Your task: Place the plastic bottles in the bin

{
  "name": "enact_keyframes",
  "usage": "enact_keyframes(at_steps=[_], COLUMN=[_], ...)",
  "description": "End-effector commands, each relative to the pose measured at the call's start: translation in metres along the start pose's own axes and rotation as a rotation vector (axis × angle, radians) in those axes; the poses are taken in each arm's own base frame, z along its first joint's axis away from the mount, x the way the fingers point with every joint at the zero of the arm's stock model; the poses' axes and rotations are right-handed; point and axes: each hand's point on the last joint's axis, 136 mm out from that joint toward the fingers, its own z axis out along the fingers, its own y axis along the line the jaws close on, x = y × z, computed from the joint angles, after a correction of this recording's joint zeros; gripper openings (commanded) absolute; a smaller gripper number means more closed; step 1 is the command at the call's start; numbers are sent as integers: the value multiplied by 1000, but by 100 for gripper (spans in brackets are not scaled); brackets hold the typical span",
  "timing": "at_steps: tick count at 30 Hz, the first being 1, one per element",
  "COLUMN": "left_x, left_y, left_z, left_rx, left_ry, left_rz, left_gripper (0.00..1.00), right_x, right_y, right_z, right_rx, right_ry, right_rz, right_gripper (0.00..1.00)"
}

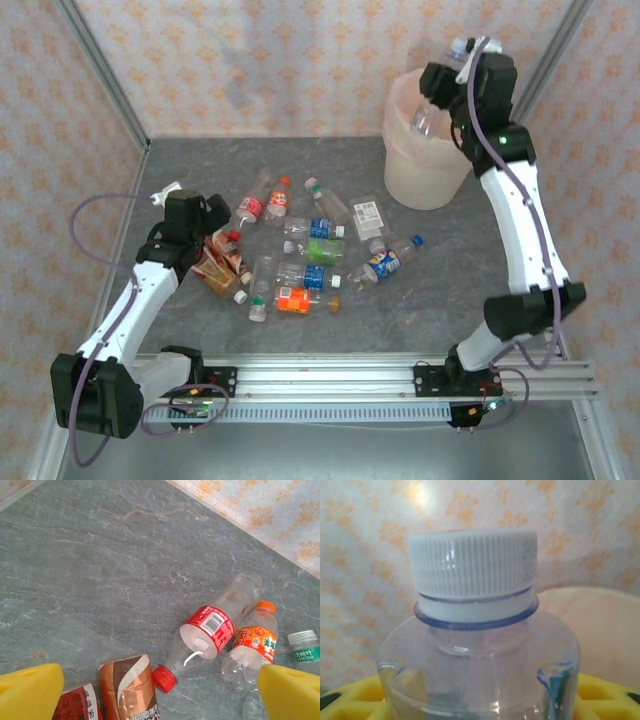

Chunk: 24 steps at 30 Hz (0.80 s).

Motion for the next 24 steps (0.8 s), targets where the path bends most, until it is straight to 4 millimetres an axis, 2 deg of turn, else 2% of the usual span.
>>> enact_keyframes(at_steps=[1, 3, 7, 10, 15, 24], left_x=[0, 1, 4, 6, 11, 22], left_y=[15, 19, 29, 41, 54, 60], left_z=[-9, -12, -15, -17, -21, -22], left_rx=[-60, -74, -104, -156, -210, -224], left_ry=[-17, -23, -36, -41, -38, -14], left_rz=[-17, -19, -35, -51, -55, -90], left_gripper=[100, 100, 100, 100, 100, 100], right_x=[-4, -10, -18, 4, 30, 71], right_y=[-38, -51, -67, -71, -58, -51], right_z=[33, 55, 87, 115, 143, 171], right_rx=[133, 159, 186, 153, 39, -53], right_ry=[38, 51, 33, 74, 121, 214], right_rz=[-64, -66, -72, -64, -61, 10], right_gripper=[57, 58, 58, 60, 62, 65])
